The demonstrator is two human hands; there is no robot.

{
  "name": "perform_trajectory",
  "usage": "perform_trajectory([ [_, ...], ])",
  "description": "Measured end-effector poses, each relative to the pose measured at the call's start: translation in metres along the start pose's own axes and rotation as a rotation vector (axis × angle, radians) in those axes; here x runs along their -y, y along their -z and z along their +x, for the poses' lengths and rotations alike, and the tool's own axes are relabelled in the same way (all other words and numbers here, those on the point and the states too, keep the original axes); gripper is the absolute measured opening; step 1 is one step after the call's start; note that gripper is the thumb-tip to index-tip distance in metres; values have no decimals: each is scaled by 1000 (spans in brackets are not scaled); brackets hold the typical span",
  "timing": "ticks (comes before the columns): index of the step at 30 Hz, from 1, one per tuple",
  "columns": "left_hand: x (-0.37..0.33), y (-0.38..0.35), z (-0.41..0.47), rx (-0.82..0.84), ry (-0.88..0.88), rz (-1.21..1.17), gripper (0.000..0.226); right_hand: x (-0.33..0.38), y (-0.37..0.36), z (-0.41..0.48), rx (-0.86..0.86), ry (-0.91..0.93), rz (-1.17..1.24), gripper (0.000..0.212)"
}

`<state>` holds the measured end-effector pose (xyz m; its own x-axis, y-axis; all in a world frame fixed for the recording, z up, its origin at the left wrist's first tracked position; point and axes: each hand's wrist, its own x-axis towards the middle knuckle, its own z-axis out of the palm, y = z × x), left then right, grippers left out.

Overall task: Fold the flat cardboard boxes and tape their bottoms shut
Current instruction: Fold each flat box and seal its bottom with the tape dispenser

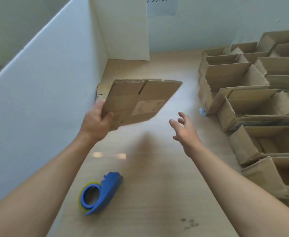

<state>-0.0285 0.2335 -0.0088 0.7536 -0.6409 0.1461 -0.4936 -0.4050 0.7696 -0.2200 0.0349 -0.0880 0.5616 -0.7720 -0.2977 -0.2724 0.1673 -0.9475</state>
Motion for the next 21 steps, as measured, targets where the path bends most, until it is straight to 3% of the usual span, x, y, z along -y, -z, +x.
perform_trajectory([
  [2,-14,-12,-35,90,34,-136,24,-3,28,-21,-14,-7,84,71],
  [5,-26,-34,-83,202,93,-295,27,-8,66,-57,66,16,215,66],
  [9,-38,-65,-139,142,137,-418,28,-27,110,-102,11,74,301,69],
  [12,-34,-90,-171,128,137,-338,29,-45,133,-136,26,147,246,80],
  [15,-31,-110,-198,200,164,-167,48,-67,152,-161,30,188,191,63],
  [18,-41,-123,-221,232,213,-189,79,-85,160,-177,68,222,27,59],
  [21,-56,-130,-238,224,198,-351,74,-91,170,-189,9,282,-136,59],
])
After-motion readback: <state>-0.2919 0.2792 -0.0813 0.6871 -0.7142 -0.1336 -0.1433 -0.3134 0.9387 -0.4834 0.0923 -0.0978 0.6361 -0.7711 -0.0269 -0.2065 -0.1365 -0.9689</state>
